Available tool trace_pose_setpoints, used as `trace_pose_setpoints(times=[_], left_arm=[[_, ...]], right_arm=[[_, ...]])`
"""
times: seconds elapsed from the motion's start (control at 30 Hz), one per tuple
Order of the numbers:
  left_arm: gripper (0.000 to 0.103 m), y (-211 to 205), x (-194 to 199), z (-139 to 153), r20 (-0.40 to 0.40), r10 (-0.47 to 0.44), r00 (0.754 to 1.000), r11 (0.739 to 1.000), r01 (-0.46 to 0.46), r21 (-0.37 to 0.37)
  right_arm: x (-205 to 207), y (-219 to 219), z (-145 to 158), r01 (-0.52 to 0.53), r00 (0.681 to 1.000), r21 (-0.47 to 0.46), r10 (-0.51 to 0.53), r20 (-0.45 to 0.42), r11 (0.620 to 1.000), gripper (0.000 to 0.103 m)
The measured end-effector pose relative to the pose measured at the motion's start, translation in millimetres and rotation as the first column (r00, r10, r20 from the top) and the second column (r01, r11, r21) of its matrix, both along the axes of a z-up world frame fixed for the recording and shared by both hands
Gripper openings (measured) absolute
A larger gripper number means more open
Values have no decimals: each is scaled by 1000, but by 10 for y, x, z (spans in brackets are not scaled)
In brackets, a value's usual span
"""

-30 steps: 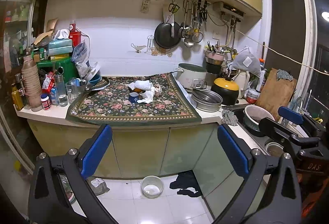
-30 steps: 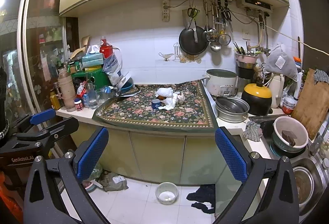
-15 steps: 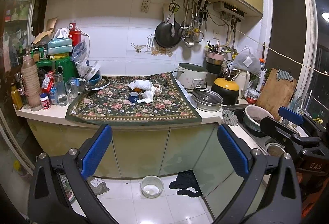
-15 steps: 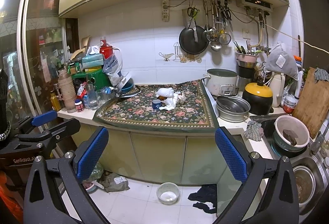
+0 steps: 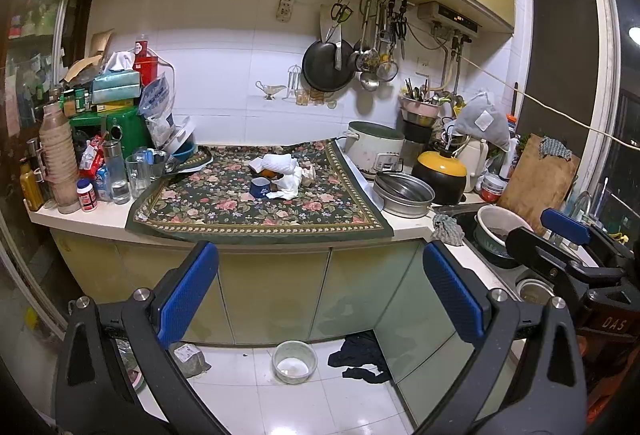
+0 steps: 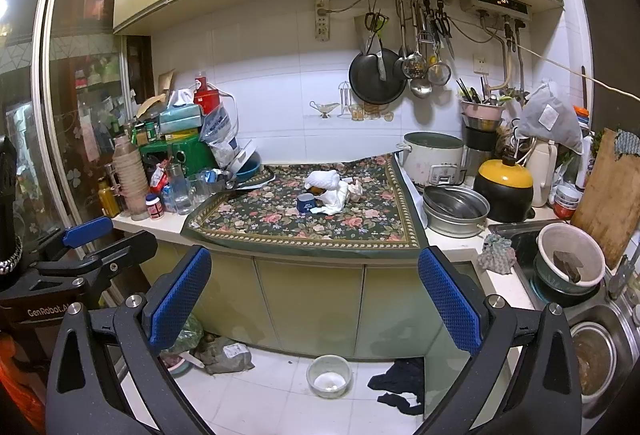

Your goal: Collect trash

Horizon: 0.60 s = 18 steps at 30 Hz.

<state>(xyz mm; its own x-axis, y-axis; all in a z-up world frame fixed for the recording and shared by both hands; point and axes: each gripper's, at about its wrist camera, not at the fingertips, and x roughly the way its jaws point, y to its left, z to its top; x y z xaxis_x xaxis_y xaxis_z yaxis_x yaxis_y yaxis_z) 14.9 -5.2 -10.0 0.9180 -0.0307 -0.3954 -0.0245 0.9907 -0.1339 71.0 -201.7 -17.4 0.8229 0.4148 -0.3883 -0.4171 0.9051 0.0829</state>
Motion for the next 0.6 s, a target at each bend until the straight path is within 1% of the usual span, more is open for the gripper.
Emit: trace_pose_setpoints(times=[0.5, 0.6], left_arm=[[103, -6, 49, -15, -4, 2, 1000, 1000, -2, -2], [103, -4, 88, -29, -5, 9, 1000, 1000, -9, 1]], right_arm=[[16, 22, -8, -1, 1000, 3, 1, -3, 1000, 103], [108, 58, -17, -5, 1000, 10, 6, -10, 1000, 103]])
